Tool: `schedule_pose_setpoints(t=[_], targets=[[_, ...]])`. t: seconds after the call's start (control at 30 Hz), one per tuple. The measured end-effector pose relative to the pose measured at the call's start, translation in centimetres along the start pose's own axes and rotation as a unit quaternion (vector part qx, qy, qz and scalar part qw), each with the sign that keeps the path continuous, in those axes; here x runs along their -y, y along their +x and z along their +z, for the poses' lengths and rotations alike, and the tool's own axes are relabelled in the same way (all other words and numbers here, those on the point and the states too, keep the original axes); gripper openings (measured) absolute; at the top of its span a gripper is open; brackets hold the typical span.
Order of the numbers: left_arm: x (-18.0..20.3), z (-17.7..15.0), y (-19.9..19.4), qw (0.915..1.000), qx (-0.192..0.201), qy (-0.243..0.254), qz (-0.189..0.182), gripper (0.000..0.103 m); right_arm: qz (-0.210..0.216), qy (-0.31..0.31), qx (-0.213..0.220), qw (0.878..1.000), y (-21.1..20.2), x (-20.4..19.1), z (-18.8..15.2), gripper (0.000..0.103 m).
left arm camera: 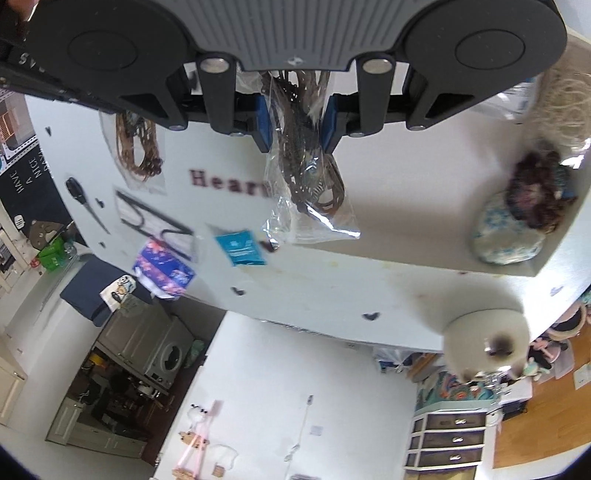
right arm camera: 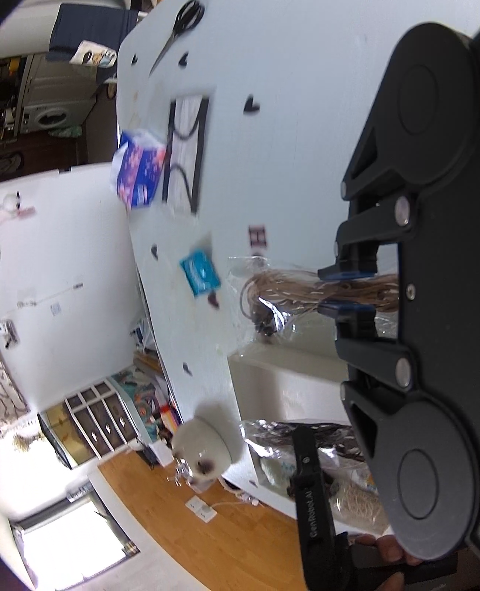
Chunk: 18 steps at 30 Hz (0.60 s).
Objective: Organize soft objects
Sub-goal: 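Carry both bagged cables over the tray beside the medicine packet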
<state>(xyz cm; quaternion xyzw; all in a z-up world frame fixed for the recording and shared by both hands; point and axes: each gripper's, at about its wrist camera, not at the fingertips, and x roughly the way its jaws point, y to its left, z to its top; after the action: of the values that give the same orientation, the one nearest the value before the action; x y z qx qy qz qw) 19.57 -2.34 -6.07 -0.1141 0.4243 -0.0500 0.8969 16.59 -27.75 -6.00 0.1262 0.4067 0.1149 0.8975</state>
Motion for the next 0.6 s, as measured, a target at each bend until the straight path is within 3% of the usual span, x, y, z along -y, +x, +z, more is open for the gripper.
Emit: schedule_pose_setpoints(t=[0.3,0.6], targets=[[-6.2,-0.6,0.3,0.9992,-0.038,0.014,0.004,0.030,0.019,0.004,-0.005,1.000,2.2,-6.2,-0.7,0.013],[-9.5,-1.7,2.5,0.9956,-0.087,0.033,-0.012,0.030,0.028,0.032,-0.026,0.999,5.5,-11.0,-2.1,0.013]])
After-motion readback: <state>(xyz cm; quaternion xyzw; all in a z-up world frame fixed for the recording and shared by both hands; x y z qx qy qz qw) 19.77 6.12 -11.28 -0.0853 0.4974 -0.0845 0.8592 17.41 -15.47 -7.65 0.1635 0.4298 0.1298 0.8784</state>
